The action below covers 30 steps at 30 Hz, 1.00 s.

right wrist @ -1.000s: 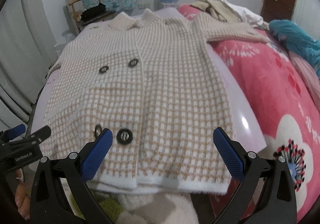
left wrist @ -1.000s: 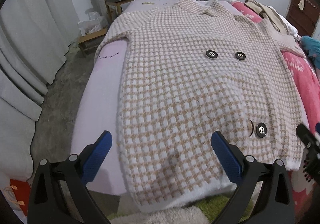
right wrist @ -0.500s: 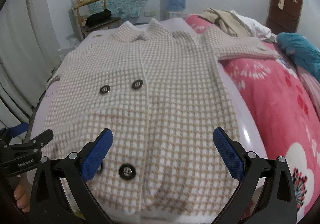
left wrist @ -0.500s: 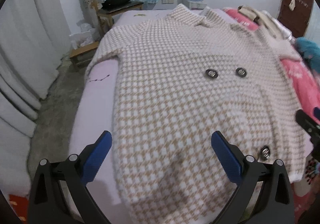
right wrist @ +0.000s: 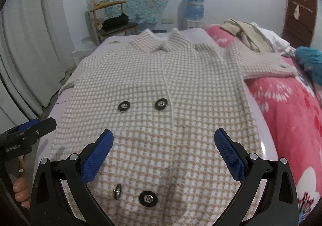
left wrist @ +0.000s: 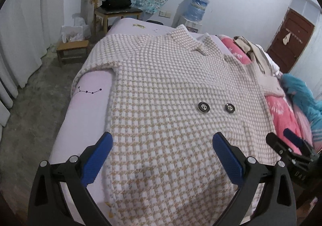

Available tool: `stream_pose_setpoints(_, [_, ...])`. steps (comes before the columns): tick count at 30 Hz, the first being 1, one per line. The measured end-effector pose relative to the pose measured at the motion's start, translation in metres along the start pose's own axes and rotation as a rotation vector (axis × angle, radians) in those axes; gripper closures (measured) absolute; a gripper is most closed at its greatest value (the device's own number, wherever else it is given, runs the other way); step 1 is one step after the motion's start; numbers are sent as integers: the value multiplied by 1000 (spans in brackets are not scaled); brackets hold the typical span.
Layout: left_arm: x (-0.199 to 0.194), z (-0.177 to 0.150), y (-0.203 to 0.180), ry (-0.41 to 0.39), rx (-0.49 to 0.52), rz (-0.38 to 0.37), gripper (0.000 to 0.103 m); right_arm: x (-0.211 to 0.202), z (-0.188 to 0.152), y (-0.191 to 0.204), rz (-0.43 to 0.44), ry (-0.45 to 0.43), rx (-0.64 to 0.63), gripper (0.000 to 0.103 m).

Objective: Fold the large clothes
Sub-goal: 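Move the left tool toward the coat sleeve at the bed edge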

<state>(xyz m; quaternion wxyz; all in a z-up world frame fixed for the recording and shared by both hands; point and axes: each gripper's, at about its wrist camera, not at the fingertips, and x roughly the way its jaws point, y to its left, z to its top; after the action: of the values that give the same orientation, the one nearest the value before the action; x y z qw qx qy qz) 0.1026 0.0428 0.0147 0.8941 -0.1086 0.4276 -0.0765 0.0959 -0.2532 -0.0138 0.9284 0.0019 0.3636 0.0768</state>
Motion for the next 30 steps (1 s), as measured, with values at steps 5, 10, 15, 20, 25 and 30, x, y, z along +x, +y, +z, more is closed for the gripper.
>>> stream_pose_setpoints(5, [-2,0,7,-16,-39,-15,5,0,2,5,5,-4,-6,7])
stream_pose_setpoints(10, [-3,-3,6,-19,-20,-1,5,-2,1,5,10,-5,1,7])
stream_pose_setpoints(15, [-4,-3,5,-20,-14,3,5,-4,2,5,7,-13,3,7])
stream_pose_setpoints(20, [-5,-3,5,-18,-8,3,5,-7,2,5,-2,-27,0,7])
stream_pose_setpoints(25, [-4,-3,4,-15,-5,9,5,-7,0,5,-5,-22,-7,7])
stream_pose_setpoints(30, [-4,-3,5,-10,-6,18,5,-6,-1,6,-3,-13,-10,7])
